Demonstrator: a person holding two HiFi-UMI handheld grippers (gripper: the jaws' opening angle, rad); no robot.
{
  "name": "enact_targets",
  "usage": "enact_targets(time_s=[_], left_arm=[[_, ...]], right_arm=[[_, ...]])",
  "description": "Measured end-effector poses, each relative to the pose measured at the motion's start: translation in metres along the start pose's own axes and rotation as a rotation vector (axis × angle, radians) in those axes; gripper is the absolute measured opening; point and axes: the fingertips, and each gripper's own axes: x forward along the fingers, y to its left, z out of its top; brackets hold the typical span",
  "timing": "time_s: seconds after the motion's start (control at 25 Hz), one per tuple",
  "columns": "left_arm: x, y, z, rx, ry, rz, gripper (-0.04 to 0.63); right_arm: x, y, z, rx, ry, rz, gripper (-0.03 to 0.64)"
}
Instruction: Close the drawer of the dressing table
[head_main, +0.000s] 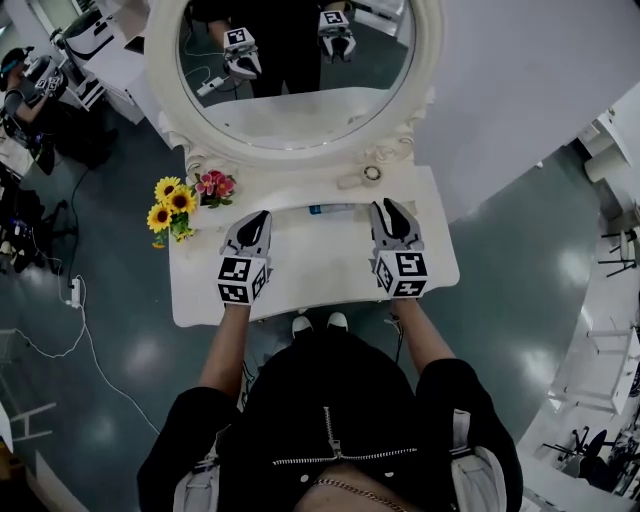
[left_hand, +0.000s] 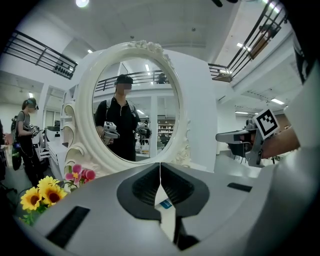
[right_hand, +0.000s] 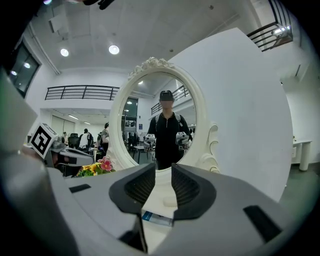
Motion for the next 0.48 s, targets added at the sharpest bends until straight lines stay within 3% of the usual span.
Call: enact_targets(time_s=[0.24,0.48], left_arm=[[0.017,-0.006,0.003,-0.003,0.004,-0.009,0.021],[0.029,-0.017,-0.003,-0.002,0.029,-0.027,0.021]], right_arm=[[0.0,-0.022,-0.004,-0.009,0.007,-0.028,0.121],[0.0,-0.047,-0.036,0.008,0.08,-0.057,0.127]])
